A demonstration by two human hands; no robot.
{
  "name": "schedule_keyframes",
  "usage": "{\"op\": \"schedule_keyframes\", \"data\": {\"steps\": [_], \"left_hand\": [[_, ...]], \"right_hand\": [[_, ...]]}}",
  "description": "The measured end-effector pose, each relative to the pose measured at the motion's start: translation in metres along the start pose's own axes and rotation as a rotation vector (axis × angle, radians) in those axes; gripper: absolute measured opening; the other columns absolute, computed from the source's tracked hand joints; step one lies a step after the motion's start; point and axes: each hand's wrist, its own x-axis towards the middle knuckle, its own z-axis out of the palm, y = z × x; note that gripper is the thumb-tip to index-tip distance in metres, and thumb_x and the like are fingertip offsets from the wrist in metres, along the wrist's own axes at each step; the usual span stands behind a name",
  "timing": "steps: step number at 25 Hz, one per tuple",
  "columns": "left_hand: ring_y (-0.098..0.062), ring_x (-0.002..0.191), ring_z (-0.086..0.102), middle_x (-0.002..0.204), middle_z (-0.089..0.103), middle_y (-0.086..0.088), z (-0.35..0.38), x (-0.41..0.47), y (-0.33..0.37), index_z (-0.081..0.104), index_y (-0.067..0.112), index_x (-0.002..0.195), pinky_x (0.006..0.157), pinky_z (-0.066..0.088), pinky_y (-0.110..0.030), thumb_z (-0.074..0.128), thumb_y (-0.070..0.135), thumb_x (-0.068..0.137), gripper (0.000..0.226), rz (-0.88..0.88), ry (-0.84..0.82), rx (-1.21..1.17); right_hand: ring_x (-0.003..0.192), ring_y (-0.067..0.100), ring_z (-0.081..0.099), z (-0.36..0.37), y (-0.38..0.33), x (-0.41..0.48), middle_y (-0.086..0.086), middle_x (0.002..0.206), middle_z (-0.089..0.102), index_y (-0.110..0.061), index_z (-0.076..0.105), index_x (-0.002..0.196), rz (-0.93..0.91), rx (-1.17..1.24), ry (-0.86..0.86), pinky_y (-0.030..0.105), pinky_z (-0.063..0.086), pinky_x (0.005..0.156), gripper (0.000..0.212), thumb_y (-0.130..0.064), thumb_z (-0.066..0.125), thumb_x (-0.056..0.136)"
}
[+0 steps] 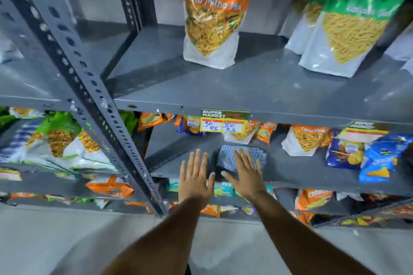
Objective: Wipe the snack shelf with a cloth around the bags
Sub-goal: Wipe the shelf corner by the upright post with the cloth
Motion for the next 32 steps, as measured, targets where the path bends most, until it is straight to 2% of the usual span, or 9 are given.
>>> {"op": "schedule_keyframes", "data": {"steps": [6,8,10,12,15,18,24,27,32], "left_hand": [[-0.024,0.161,0.006,0.174,0.007,-0.001,0.031,0.041,-0.028,0.017,0.02,0.165,0.127,-0.003,-0.045,0.034,0.042,0.097,0.074,-0.026,-0.179,-0.041],[-0.024,0.161,0.01,0.174,0.009,-0.001,0.04,0.043,-0.04,0.017,0.019,0.165,0.127,-0.004,-0.044,0.035,0.039,0.092,0.078,0.016,-0.221,-0.019],[-0.025,0.16,0.017,0.174,0.016,-0.004,0.046,0.046,-0.043,0.022,0.018,0.164,0.127,-0.001,-0.043,0.037,0.038,0.088,0.08,-0.002,-0.235,-0.02],[-0.024,0.16,0.018,0.173,0.017,-0.004,0.051,0.046,-0.042,0.022,0.018,0.164,0.127,0.001,-0.043,0.035,0.038,0.09,0.077,-0.03,-0.241,-0.045],[-0.021,0.162,0.006,0.175,0.007,0.0,0.053,0.045,-0.04,0.012,0.023,0.166,0.13,0.002,-0.045,0.029,0.04,0.096,0.073,-0.041,-0.252,-0.025],[-0.02,0.162,0.001,0.175,0.002,0.001,0.049,0.046,-0.036,0.008,0.024,0.166,0.131,0.005,-0.048,0.026,0.04,0.098,0.072,-0.052,-0.263,-0.013],[-0.018,0.162,-0.007,0.174,-0.007,0.003,0.048,0.047,-0.037,0.005,0.025,0.166,0.131,0.001,-0.047,0.018,0.042,0.097,0.072,-0.042,-0.288,-0.011],[-0.018,0.162,-0.007,0.174,-0.008,0.003,0.047,0.041,-0.037,0.003,0.025,0.166,0.131,0.001,-0.046,0.018,0.043,0.098,0.072,-0.028,-0.307,0.011],[-0.017,0.161,-0.007,0.174,-0.008,0.006,0.041,0.003,-0.026,0.001,0.024,0.166,0.131,0.007,-0.047,0.022,0.042,0.096,0.075,0.041,-0.342,0.016]], "right_hand": [[0.155,0.012,0.005,0.027,0.017,0.048,-0.01,0.167,0.004,-0.028,0.014,0.158,0.051,-0.052,-0.12,0.046,-0.001,0.123,0.108,-0.091,0.027,0.071],[0.153,0.016,0.019,0.038,0.019,0.053,-0.003,0.165,0.024,-0.024,0.027,0.155,0.056,-0.049,-0.085,0.046,0.004,0.122,0.104,-0.085,0.04,0.072],[0.144,0.022,0.034,0.043,0.02,0.06,0.006,0.152,0.048,-0.017,0.047,0.145,0.08,-0.043,-0.049,0.047,0.014,0.118,0.098,-0.081,0.047,0.071],[0.135,0.025,0.036,0.047,0.02,0.062,0.01,0.142,0.058,-0.013,0.056,0.136,0.06,-0.062,-0.001,0.05,0.023,0.114,0.092,-0.079,0.05,0.072],[0.129,0.026,0.04,0.052,0.023,0.062,0.006,0.138,0.06,-0.017,0.058,0.133,0.048,-0.121,0.077,0.052,0.034,0.111,0.081,-0.074,0.059,0.074],[0.13,0.027,0.04,0.056,0.025,0.064,0.004,0.14,0.057,-0.022,0.059,0.132,0.058,-0.128,0.11,0.052,0.033,0.111,0.07,-0.065,0.062,0.077],[0.127,0.029,0.046,0.051,0.028,0.064,0.002,0.143,0.053,-0.027,0.046,0.144,0.027,-0.152,0.082,0.053,0.041,0.102,0.064,-0.037,0.047,0.08],[0.124,0.03,0.05,0.049,0.029,0.056,0.0,0.145,0.052,-0.028,0.046,0.144,0.007,-0.163,0.02,0.052,0.043,0.099,0.066,-0.031,0.06,0.08],[0.127,0.032,0.045,0.041,0.008,0.047,0.004,0.142,0.049,-0.025,0.05,0.139,0.042,-0.175,-0.007,0.051,0.044,0.096,0.068,-0.032,0.073,0.076]]}}
